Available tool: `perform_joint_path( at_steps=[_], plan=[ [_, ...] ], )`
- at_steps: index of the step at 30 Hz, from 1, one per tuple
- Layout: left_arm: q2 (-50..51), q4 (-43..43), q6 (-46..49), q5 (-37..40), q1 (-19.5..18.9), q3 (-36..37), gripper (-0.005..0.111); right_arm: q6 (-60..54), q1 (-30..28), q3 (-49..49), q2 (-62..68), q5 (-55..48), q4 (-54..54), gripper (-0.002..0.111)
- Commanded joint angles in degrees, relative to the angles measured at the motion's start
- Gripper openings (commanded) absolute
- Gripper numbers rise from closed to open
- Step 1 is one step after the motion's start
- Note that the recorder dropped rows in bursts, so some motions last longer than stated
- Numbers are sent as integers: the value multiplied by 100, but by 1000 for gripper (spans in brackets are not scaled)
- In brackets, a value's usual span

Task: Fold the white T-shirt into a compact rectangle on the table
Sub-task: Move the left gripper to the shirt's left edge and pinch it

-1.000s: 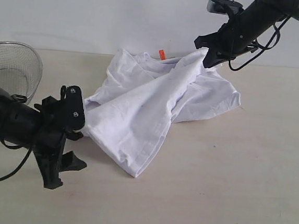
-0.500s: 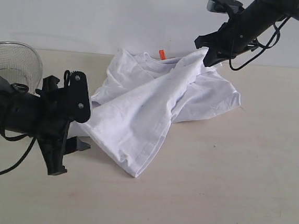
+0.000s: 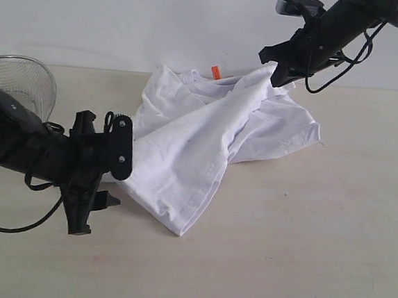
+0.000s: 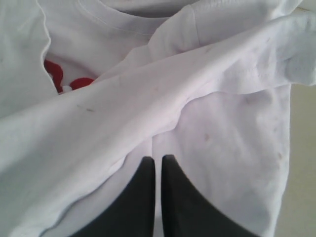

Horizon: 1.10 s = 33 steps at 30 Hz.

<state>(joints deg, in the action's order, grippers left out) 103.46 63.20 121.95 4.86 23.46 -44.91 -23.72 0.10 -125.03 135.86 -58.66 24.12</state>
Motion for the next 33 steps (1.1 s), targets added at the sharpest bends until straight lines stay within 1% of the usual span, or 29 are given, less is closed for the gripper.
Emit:
perform_joint_path(
  at_steps=[1, 5, 11, 14, 17, 18, 21, 27, 33],
  plan=[
    [121, -7, 15, -54, 131, -228, 57, -43, -23, -27, -40, 34, -45, 0],
    [131, 21, 15, -21, 263, -359, 57, -43, -23, -27, -40, 59, -45, 0],
    [403, -22, 15, -29, 263, -439, 57, -43, -23, -27, -40, 69, -45, 0],
    [454, -17, 15, 22, 263, -449, 52, -43, -23, -27, -40, 69, -45, 0],
    [454, -17, 15, 32, 263, -449, 44, -43, -23, -27, -40, 69, -45, 0],
    [454, -17, 15, 148, 263, -449, 43, -43, -23, -27, -40, 69, -45, 0],
    [454, -17, 15, 411, 263, -449, 46, -43, -23, -27, -40, 69, -45, 0],
    [454, -17, 15, 272, 263, -438, 54, -43, -23, -27, -40, 71, -45, 0],
    [602, -26, 15, 272, 263, -438, 54, -43, -23, -27, -40, 153, -45, 0]
  ],
)
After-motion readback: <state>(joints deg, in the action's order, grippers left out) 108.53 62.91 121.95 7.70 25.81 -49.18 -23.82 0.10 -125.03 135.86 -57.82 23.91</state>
